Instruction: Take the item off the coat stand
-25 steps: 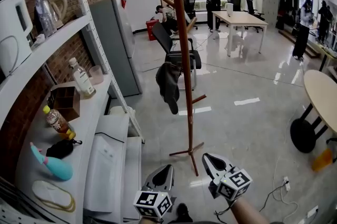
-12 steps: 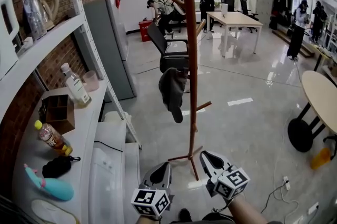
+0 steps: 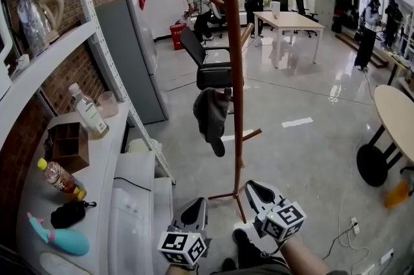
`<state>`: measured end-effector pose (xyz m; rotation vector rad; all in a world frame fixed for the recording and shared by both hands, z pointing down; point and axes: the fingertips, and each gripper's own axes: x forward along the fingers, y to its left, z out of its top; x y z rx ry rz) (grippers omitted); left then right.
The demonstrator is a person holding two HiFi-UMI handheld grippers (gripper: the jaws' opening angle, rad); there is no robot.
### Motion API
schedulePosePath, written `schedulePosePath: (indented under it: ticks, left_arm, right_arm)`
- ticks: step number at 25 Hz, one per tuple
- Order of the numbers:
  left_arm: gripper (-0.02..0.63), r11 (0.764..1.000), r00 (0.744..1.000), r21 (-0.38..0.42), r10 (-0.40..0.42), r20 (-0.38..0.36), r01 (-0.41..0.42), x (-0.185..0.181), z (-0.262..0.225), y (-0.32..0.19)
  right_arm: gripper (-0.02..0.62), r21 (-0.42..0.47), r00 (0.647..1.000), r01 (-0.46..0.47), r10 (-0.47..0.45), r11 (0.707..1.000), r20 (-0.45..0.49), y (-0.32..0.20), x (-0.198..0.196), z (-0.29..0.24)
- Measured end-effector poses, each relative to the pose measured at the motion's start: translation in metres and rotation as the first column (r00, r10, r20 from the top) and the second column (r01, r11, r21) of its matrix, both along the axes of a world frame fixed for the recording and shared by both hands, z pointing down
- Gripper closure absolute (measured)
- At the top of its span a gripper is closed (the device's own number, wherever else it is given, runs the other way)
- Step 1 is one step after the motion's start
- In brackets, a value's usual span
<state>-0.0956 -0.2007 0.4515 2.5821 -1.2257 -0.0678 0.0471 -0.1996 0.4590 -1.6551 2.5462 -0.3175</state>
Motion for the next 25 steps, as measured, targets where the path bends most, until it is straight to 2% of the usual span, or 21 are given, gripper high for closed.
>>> schedulePosePath:
  ticks: [11,13,18,22,25]
  left_arm:
    - [0.6,0.996,0.996,0.03,-0.087,0.016,0.087,0.001,-0.014,-0.066]
    - [0.6,0.994,0.995,0.031,-0.102,0.014,0.101,0.003,-0.017,-0.077]
    - [0.6,0.992,0.993,0.038,-0.119,0.018,0.118,0.007,-0.02,-0.103]
    - [0.6,0.991,0.992,0.047,-0.123,0.024,0.122,0.01,-0.02,-0.121]
    - [0.6,0.991,0.992,0.051,-0.127,0.023,0.126,0.013,-0.02,-0.133]
  right_arm:
    - [0.579,0.041,0.997,0.083,-0.083,0.996,-0.006,-0.091,-0.008,-0.016]
    - [0.54,0.04,0.994,0.106,-0.106,0.994,0.0,-0.106,-0.01,-0.014]
    - [0.519,0.046,0.989,0.15,-0.149,0.988,-0.014,-0.136,-0.015,-0.022]
    - [0.441,0.063,0.986,0.164,-0.162,0.984,-0.038,-0.157,-0.02,-0.032]
    - [0.426,0.075,0.985,0.173,-0.17,0.982,-0.04,-0.171,-0.024,-0.04]
